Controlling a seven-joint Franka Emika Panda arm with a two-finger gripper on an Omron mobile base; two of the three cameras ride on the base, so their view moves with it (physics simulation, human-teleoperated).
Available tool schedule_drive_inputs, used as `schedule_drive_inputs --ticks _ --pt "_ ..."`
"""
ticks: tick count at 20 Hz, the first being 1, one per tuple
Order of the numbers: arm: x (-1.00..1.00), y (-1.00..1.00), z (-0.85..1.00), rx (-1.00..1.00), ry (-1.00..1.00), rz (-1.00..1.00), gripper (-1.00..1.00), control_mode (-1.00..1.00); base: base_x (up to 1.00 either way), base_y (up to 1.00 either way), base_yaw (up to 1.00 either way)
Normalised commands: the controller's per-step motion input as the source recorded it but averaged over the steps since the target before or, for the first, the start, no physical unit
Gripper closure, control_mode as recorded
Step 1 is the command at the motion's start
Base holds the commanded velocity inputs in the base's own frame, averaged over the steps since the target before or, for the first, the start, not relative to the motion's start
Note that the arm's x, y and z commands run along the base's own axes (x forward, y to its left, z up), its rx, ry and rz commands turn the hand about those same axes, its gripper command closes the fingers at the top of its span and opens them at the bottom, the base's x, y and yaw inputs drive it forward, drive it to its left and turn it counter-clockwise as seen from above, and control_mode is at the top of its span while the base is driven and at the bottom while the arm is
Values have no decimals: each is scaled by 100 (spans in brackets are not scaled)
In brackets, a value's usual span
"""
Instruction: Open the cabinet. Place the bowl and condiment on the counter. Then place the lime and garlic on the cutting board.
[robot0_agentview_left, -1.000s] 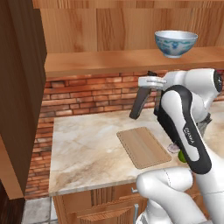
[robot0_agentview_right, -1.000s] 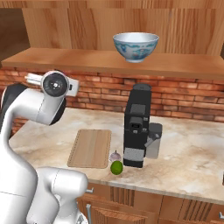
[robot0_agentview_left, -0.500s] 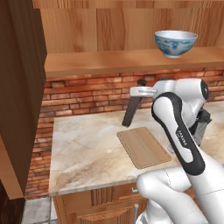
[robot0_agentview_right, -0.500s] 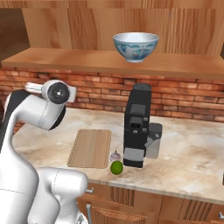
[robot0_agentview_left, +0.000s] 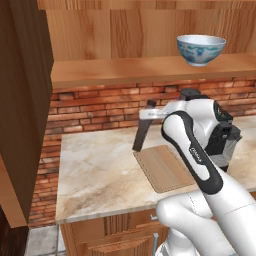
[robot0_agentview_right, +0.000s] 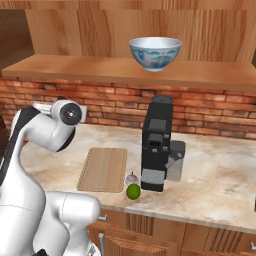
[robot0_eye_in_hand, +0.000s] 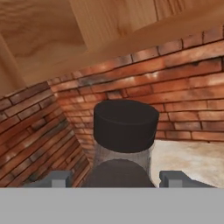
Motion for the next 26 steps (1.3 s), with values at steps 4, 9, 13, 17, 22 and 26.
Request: schedule_drive_inputs --ticks 4,9,13,17,22,26 --pt "30 20 -39 -4 0 1 100 -100 0 0 0" --pt "31 20 -41 -3 0 0 100 -100 0 0 0" --pt "29 20 -42 -3 0 0 100 -100 0 0 0" --pt "28 20 -42 -4 0 0 100 -100 0 0 0" --pt "26 19 -43 -3 0 1 100 -100 0 0 0" --pt "27 16 -42 -2 0 1 100 -100 0 0 0"
